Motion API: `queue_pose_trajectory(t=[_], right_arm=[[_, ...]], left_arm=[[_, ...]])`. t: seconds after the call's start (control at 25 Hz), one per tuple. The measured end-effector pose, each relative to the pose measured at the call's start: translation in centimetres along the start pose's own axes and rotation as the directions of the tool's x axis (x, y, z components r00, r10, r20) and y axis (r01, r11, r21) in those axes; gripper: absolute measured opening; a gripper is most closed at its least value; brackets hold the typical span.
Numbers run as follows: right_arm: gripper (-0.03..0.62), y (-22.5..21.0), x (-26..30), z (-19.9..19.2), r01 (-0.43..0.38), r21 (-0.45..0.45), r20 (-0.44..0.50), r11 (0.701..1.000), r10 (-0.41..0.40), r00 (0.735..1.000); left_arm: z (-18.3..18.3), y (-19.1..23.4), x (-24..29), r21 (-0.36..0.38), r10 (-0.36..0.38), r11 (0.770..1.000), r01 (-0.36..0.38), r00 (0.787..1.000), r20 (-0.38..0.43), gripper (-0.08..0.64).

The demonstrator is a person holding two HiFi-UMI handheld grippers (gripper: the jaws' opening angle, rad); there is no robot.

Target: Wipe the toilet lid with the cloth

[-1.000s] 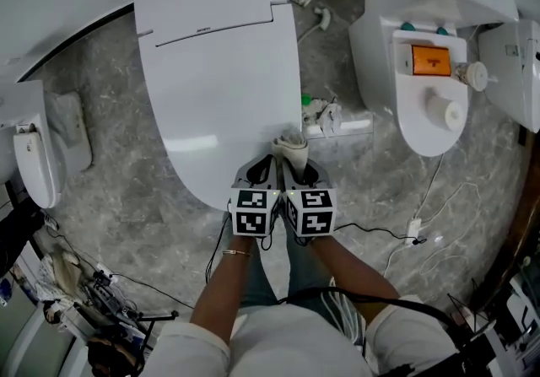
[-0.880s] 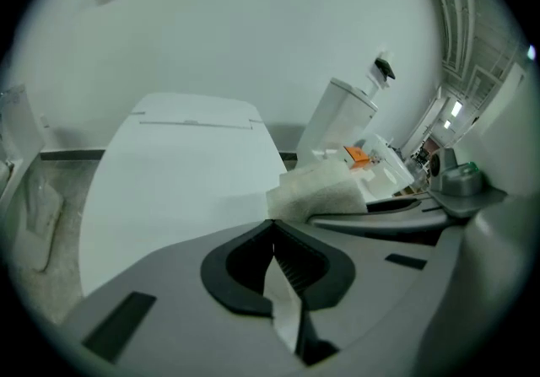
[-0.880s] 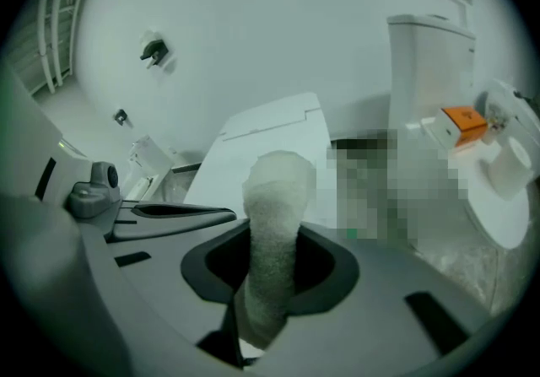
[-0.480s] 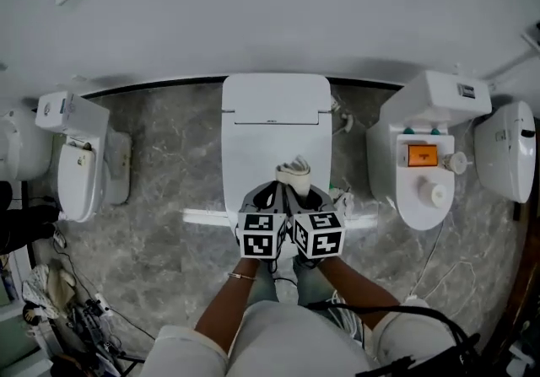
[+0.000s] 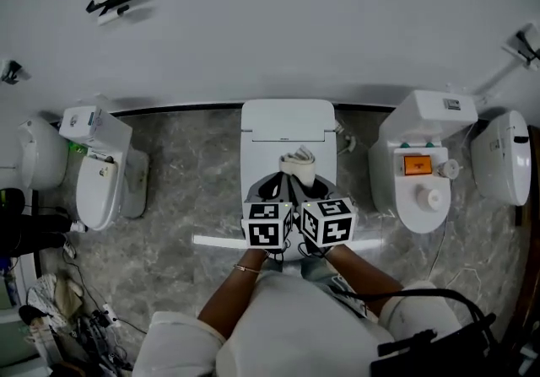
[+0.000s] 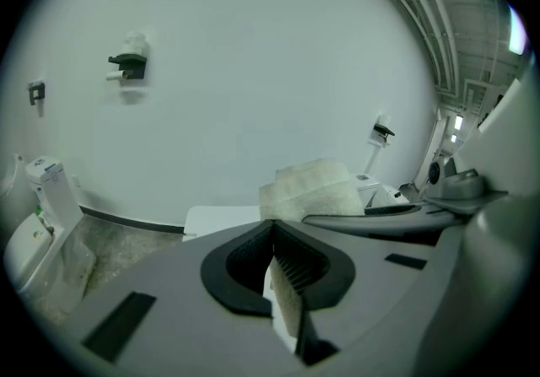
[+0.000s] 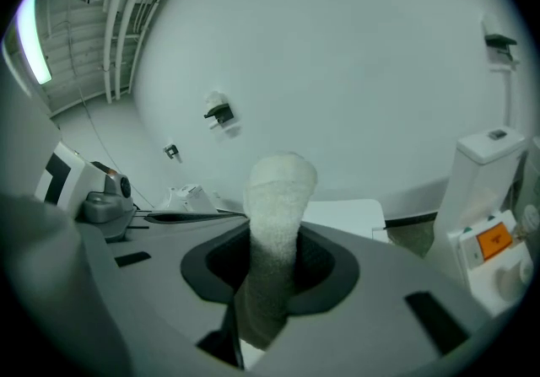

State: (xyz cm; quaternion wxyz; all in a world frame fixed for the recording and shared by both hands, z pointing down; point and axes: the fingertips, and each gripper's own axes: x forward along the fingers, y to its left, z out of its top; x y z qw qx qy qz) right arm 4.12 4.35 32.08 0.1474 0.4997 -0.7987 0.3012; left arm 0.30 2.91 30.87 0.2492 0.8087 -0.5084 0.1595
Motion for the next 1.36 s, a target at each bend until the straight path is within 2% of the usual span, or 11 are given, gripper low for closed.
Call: queue_pose_trajectory(t=[0.44, 1.36], right_arm=[[0.101, 1.1, -1.2, 1.0, -0.015, -0.025, 0.014, 1.000, 0.015, 1.000], [0.101, 1.8, -1.9, 1.5, -0.031, -0.021, 0.032, 0.999, 0.032, 0.999]], left_arm=[[1.2, -0.7, -1.4, 0.004, -0.009, 1.000, 0.009, 1.000, 0.027, 0.015], [1.3, -0.3, -3.2, -0.035, 0.037, 0.999, -0.035, 0.997, 0.073, 0.015]])
